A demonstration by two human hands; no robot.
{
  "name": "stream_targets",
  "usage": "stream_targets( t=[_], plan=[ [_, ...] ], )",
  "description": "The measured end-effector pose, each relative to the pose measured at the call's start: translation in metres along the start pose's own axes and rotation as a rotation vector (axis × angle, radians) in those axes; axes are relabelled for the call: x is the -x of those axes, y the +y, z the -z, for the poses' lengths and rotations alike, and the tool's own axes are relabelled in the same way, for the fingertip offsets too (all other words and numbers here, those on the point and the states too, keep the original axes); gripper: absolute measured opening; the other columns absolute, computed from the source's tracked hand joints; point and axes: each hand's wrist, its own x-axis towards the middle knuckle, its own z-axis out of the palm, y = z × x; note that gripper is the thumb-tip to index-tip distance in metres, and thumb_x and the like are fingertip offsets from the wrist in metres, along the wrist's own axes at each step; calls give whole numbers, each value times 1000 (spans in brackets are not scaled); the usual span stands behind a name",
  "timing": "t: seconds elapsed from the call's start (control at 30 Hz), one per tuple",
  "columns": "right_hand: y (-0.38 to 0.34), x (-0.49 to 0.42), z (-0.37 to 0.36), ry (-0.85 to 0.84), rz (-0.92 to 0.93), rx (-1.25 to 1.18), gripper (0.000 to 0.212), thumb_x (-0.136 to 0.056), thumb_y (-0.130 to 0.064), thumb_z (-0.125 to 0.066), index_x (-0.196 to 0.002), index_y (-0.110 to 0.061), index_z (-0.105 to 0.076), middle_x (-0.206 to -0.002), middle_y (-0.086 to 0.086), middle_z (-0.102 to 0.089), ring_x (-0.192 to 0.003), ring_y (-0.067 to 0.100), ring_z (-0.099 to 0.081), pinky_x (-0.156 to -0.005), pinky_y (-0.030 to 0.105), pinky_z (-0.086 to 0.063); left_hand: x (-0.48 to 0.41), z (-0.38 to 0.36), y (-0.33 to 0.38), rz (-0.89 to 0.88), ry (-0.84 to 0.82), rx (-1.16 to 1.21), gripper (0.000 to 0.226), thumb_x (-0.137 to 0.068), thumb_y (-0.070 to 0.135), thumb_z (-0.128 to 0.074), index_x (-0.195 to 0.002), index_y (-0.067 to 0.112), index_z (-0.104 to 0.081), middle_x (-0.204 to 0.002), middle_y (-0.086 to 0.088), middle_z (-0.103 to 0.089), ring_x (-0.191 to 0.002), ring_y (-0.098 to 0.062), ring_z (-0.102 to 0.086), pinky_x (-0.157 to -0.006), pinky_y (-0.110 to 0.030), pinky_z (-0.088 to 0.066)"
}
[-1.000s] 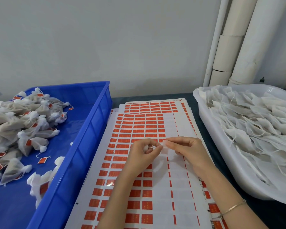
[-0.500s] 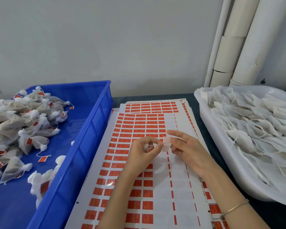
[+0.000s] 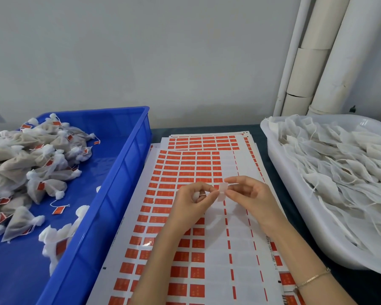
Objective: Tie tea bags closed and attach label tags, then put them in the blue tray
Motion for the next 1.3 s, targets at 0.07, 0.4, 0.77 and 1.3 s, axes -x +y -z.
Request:
stream_targets(
  t=[0.07,0.4,0.77,1.3],
  plan=[
    [1,0,0,8,6,9,21,-83,-20,-73,-98,-33,-67,-89,-30,-68,-90,-10,-62,-63,0,-45,0,0,1,16,-29,1,12,-89,29,-65,-86,40,-68,-80,26,-67,-82,2,-63,-66,-8,-48],
    [1,1,-3,-31,12,9,12,-88,-26,-67,-96,-35,-66,-90,-31,-67,-89,-9,-62,-66,3,-47,1,0,3,67,6,7,18,-88,23,-67,-79,39,-69,-73,29,-67,-79,8,-62,-60,-5,-45],
    [-1,3,-6,33,158,129,9,-87,-27,-68,-88,-36,-67,-92,-29,-66,-92,-4,-61,-72,3,-46,0,-1,1,112,28,-13,21,-87,22,-67,-70,34,-69,-66,21,-66,-67,4,-61,-55,-6,-44],
    [-7,9,-13,35,233,249,16,-84,-23,-71,-90,-37,-68,-101,-19,-65,-89,-1,-58,-72,8,-48,-2,4,5,360,95,70,17,-88,29,-67,-71,30,-70,-55,23,-61,-58,7,-59,-58,-13,-40]
  ],
)
